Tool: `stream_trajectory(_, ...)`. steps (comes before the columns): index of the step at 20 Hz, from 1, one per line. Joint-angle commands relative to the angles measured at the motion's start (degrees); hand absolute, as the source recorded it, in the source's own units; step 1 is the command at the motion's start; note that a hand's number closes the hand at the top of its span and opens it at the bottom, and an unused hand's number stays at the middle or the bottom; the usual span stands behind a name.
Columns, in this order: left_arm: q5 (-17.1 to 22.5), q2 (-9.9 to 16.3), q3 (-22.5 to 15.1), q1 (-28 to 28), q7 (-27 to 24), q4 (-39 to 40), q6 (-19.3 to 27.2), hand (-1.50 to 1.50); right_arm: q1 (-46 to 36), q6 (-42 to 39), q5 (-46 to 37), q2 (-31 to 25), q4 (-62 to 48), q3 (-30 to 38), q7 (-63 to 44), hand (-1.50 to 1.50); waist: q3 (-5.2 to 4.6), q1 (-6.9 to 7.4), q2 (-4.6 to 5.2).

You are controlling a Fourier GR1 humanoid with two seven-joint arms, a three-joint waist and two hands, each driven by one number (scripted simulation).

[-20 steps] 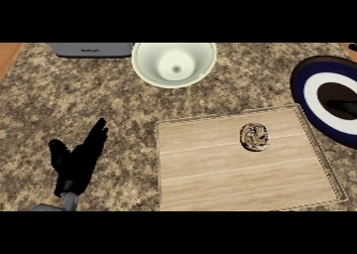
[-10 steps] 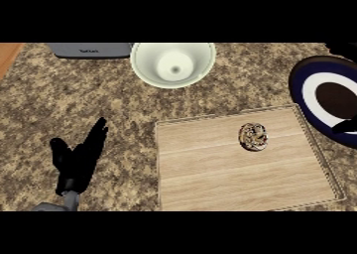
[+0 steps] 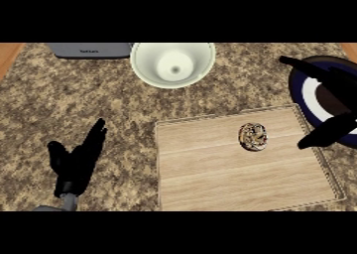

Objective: Pick the cupcake from the tray and place it in the plate

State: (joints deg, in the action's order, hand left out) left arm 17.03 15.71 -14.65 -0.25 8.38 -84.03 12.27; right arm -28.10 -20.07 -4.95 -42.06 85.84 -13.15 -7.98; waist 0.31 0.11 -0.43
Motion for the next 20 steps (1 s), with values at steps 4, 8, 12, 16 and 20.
stream_trajectory(4,-0.33,-2.24,0.65,-1.04,1.03,4.47,-1.2,0.0,3.77,0.96,-7.73,5.66,4.47,-5.08,-7.33,-1.5,-0.33,-0.08,0.45)
stream_trajectory(8,-1.42,-1.57,0.5,1.26,1.94,1.71,-2.4,0.0,5.57,-3.79,-5.45,5.94,7.47,-2.15,-9.76,-1.5,-0.32,-0.16,0.36)
stream_trajectory(12,-2.12,-2.29,1.36,3.39,-0.16,2.33,-2.53,0.0,5.52,-4.92,-7.68,8.2,4.66,-2.54,-7.51,-1.5,-0.31,0.06,0.42)
stream_trajectory(16,-2.5,-1.58,2.26,1.75,4.4,-1.01,-3.12,0.0,7.89,-2.12,-13.64,11.4,5.18,-3.1,-6.89,-1.5,-0.29,0.09,0.39)
stream_trajectory(20,-4.26,-4.8,1.8,0.58,0.25,4.86,-2.33,0.0,7.74,-1.07,-18.64,12.06,5.95,-4.96,-9.83,-1.5,-0.32,-0.05,0.47)
